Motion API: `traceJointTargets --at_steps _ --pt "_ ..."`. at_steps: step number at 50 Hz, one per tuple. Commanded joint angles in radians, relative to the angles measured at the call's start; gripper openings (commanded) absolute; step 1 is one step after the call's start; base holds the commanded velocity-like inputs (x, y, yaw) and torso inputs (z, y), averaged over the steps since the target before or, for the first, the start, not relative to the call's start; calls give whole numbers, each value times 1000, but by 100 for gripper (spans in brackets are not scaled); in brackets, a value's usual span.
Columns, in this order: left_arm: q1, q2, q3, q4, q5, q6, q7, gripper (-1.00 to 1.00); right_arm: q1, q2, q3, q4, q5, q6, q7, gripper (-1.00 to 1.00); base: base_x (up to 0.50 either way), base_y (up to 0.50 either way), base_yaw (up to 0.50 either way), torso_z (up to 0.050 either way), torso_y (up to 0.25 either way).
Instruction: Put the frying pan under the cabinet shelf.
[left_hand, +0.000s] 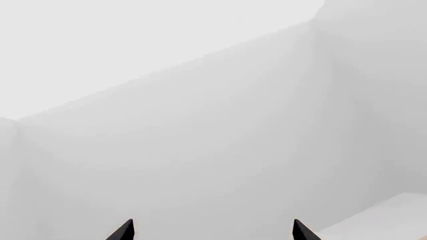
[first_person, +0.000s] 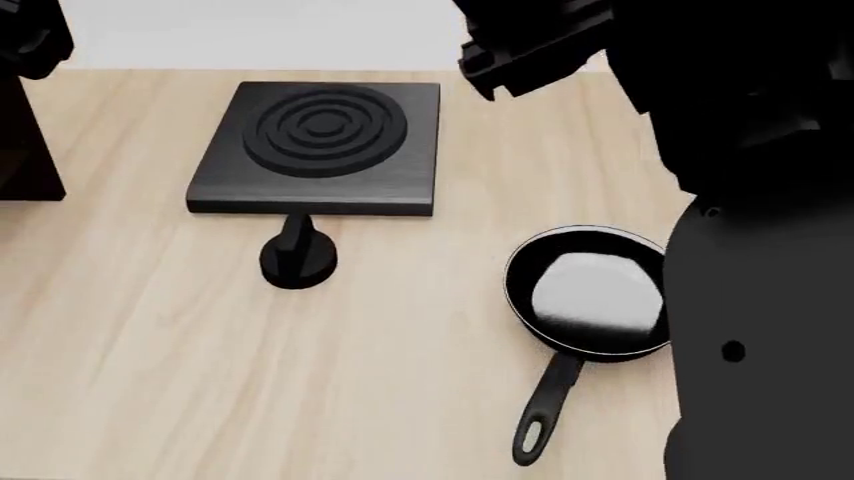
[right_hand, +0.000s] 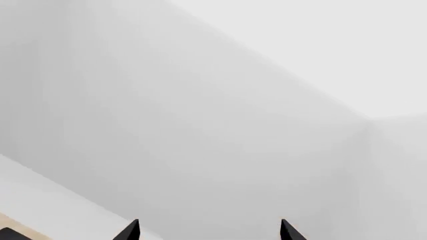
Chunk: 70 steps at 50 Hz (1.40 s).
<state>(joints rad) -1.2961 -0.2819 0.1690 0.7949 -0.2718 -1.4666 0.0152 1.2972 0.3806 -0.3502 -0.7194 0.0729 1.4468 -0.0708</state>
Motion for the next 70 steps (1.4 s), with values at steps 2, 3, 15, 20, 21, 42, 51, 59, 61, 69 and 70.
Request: traceJointTargets --at_steps 2,3,15,20,21,42,51,59,61,69,70 --pt "-91 -3 4 -19 -11 -43 2 100 85 4 -17 31 7 18 -15 100 0 0 0 0 0" --pt "-94 -3 4 -19 -12 -45 1 100 93 4 -17 33 8 21 -17 100 0 0 0 0 0" --pt "-116 -4 5 -20 -26 -58 -4 100 129 25 -63 31 9 16 -21 100 2 139 0 0 0" --pt "-128 -5 2 -12 -34 -75 -8 100 137 25 -74 38 11 15 -21 100 16 500 0 0 0" --pt "-129 -6 3 -12 -35 -76 -9 100 137 25 -76 38 11 14 -21 100 16 500 0 0 0" --pt "-143 -16 -10 -3 -78 -89 -37 100 138 17 -86 31 16 21 -16 100 15 500 0 0 0" --pt "-138 -20 -10 -8 -96 -82 -50 100 132 21 -85 31 15 4 -11 100 24 500 0 0 0" --pt "-139 -19 -14 2 -118 -91 -63 100 121 31 -90 16 16 -33 -13 100 33 114 0 0 0" --pt "-142 -18 -15 2 -126 -92 -67 100 130 28 -100 19 14 -18 -10 100 500 -10 0 0 0" --pt "-141 -24 -22 2 -155 -89 -86 100 131 27 -109 25 15 -13 -7 100 500 -6 0 0 0" --pt "-140 -25 -22 1 -158 -88 -88 100 131 26 -109 25 16 -13 -7 100 500 0 0 0 0"
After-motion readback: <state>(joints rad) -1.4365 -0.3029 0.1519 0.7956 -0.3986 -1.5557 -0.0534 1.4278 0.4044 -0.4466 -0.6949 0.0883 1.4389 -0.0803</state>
